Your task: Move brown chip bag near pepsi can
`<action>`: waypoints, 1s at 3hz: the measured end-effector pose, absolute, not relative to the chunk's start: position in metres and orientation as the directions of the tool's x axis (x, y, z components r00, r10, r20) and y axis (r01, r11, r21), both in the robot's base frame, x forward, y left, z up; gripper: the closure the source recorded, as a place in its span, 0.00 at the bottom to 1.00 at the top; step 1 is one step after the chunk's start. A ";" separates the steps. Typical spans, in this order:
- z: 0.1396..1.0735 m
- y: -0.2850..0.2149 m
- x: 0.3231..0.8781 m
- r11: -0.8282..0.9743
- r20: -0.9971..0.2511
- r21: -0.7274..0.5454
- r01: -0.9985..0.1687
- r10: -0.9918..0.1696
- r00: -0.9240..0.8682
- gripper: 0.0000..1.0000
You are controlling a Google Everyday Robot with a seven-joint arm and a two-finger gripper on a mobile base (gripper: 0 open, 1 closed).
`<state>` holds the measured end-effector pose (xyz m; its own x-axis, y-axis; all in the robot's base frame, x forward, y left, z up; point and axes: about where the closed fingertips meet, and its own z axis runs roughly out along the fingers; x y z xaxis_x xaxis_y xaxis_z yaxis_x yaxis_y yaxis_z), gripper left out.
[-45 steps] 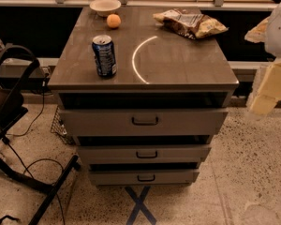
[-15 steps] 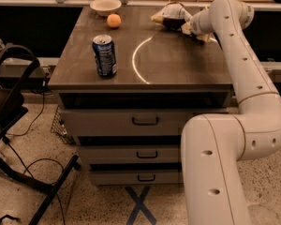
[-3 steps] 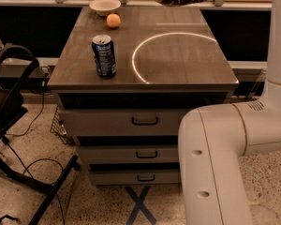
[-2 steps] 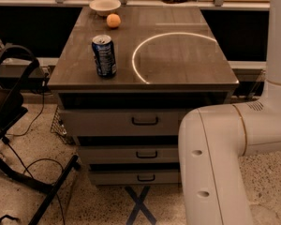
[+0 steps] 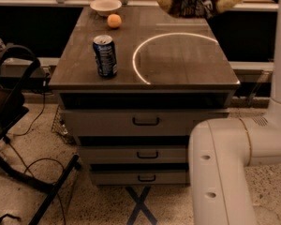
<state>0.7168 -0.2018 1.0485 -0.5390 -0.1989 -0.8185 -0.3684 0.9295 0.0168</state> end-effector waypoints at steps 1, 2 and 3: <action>1.016 -0.208 0.703 0.922 -0.832 0.112 -0.371 -0.117 -0.542 1.00; 1.003 -0.178 0.684 0.881 -0.848 0.130 -0.455 -0.138 -0.511 1.00; 0.991 -0.142 0.676 0.833 -0.843 0.102 -0.544 -0.218 -0.492 0.97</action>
Offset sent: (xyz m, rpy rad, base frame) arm -0.0756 0.0598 -0.0746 0.1236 0.0287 0.2282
